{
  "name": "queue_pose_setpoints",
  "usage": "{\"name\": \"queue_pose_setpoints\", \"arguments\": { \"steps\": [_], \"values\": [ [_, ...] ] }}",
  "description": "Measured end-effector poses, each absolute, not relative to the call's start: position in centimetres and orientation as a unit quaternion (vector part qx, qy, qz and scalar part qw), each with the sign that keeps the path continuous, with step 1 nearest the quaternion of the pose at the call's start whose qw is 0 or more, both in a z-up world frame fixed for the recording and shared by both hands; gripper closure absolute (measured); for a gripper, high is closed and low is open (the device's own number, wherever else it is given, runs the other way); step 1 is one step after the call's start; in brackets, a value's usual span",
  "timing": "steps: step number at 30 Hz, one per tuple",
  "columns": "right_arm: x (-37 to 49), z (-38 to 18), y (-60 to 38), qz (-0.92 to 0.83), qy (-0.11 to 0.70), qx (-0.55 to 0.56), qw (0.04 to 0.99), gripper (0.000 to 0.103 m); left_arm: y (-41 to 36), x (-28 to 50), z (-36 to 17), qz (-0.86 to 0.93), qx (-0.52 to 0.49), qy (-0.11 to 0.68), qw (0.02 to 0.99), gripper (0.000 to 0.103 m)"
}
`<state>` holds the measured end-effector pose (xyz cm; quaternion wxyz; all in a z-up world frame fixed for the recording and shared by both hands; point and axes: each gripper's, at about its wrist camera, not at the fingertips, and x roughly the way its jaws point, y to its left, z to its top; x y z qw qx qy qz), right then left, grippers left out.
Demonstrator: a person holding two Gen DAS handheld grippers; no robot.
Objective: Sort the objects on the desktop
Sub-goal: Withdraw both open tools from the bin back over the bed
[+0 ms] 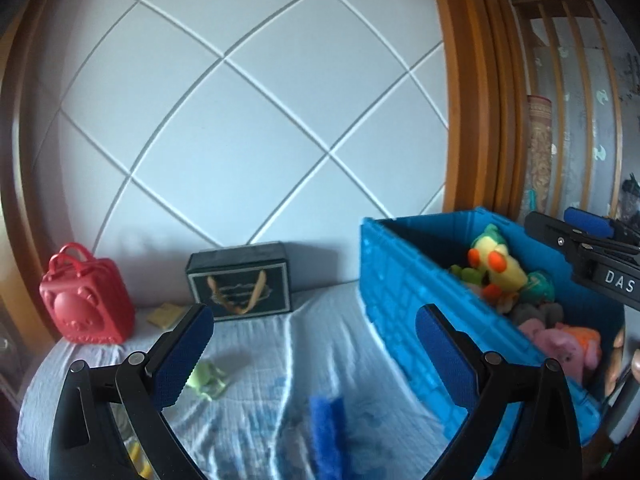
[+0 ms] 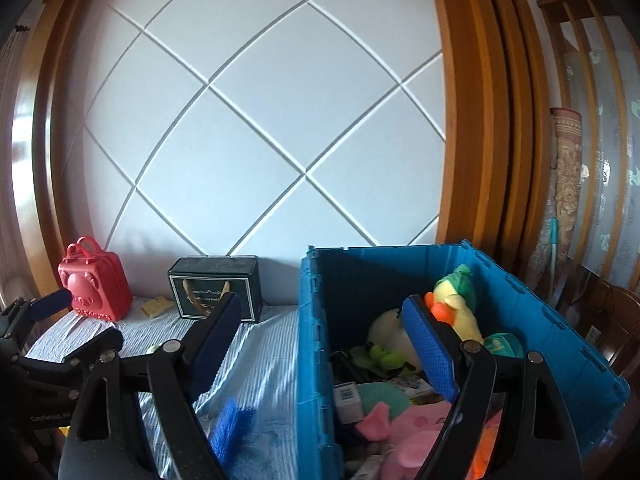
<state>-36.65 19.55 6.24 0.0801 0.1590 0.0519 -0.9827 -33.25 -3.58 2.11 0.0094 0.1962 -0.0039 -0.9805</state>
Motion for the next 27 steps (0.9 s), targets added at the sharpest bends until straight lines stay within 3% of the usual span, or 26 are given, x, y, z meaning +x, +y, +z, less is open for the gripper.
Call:
{"name": "queue_pose_setpoints", "arguments": {
  "steps": [7, 16, 27],
  "values": [
    [-36.1, 5.0, 9.7, -0.979, 0.091, 0.165, 0.083, 0.02, -15.8, -31.8, -0.5, -0.973, 0.23, 0.011, 0.036, 0.001],
    [-32.3, 5.1, 0.9, -0.975, 0.049, 0.177, 0.124, 0.02, -23.4, -30.0, -1.0, -0.975, 0.222, -0.006, 0.013, 0.001],
    [-37.2, -3.3, -10.0, -0.94, 0.083, 0.256, 0.208, 0.02, -33.6, -30.3, -8.0, -0.951, 0.3, -0.002, 0.077, 0.001]
  ]
}}
